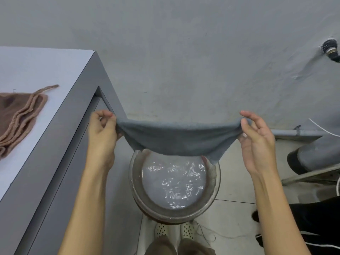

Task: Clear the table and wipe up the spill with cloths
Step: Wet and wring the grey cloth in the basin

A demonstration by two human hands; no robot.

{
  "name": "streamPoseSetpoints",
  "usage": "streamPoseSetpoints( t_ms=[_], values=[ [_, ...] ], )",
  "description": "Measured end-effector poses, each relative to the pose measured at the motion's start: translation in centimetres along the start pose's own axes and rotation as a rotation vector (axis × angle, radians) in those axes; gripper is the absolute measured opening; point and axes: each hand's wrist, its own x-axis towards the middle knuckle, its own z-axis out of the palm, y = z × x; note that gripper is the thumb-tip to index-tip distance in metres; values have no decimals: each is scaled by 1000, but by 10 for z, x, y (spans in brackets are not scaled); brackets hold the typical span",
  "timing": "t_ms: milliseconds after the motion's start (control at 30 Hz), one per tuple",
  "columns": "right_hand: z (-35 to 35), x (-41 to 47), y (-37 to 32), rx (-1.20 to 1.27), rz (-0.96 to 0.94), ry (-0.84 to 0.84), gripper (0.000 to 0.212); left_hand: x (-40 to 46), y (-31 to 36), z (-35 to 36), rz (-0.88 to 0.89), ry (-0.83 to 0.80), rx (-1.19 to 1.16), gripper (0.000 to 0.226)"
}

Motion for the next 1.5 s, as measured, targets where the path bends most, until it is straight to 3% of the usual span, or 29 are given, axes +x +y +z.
streamPoseSetpoints(
  t_ms=[133, 267, 400, 500, 633, 733, 800, 867, 933, 1033, 1133, 1267, 1367, 1500],
  values=[
    [-4, -2, 16, -91, 170, -41, 14, -6, -22, 0, -130, -112, 178, 16],
    [-11, -12, 43, -458, 386, -175, 11, -19, -65, -9, -109, -399, 745, 16],
    [-16, -20, 60, -730, 507, -244, 11, -29, -77, -11, -101, -471, 1146, 22],
    [-16, -18, 60, -895, 531, -346, 12, -28, -76, -12, -73, -486, 1230, 28],
    [-9, -17, 52, -1308, 481, -570, 45, -22, -72, -13, -43, -454, 1144, 41],
    [-8, -17, 50, -1353, 397, -533, 50, -21, -61, -14, -101, -397, 915, 45],
    [-9, -18, 51, -1190, 357, -464, 42, -19, -54, -13, -162, -338, 700, 45],
    [-9, -17, 52, -899, 273, -313, 22, -19, -47, -11, -195, -261, 518, 41],
    [-7, -17, 48, -604, 218, -145, 18, -19, -42, -11, -165, -209, 434, 42],
    [-10, -15, 40, -383, 170, -29, 29, -17, -40, -16, -96, -150, 410, 46],
    [-11, -17, 36, -320, 134, -15, 40, -13, -44, -22, -35, -134, 466, 42],
    [-14, -18, 39, -650, 53, -71, 49, -5, -53, -27, 171, -139, 831, 30],
    [-11, -16, 33, -882, -5, -94, 36, -4, -50, -22, 236, -156, 881, 25],
    [10, -17, 33, -838, -34, -69, 11, -6, -42, -6, 179, -185, 658, 18]
  ],
)
